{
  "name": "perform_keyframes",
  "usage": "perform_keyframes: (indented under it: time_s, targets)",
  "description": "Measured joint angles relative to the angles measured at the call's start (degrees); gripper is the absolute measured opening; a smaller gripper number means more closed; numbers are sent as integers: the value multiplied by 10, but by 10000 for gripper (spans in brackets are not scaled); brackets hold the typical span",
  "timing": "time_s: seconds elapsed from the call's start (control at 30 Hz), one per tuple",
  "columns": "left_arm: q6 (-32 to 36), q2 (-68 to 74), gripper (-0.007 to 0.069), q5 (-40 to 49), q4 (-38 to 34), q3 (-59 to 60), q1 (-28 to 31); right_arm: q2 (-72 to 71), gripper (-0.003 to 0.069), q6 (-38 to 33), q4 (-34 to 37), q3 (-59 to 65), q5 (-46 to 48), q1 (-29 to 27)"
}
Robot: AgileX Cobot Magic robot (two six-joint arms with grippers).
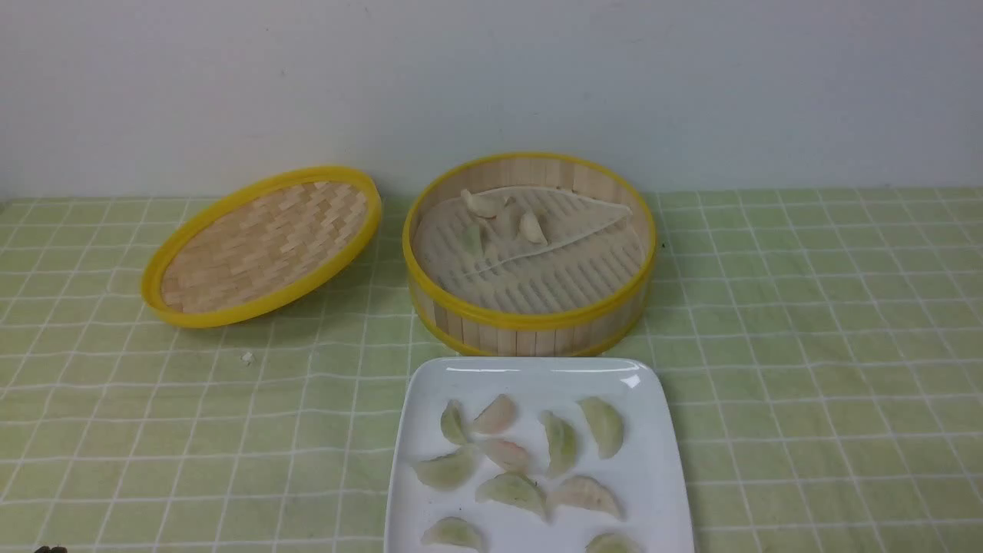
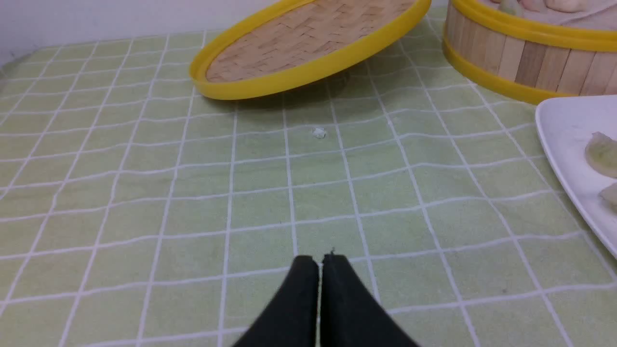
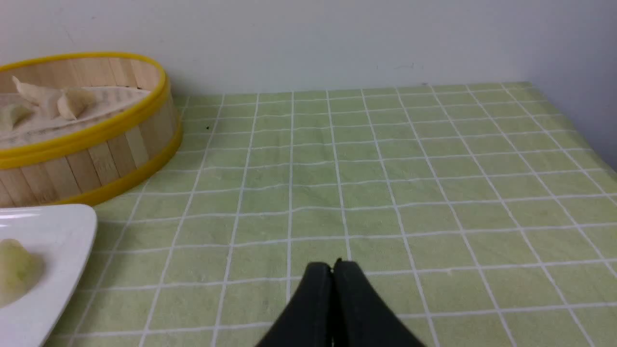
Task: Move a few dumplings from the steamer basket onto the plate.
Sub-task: Use the left arm to grab a dumpling from the steamer
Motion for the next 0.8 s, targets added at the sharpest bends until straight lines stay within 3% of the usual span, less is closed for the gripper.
perform_keyframes:
  time_s: [0.37,0.8]
  targets:
    - [0,0,-6,0,0,0,0,0,-16,0,0,0,0,0]
    - [2,0,-6,1,50,0,0,0,-16,0,0,0,0,0]
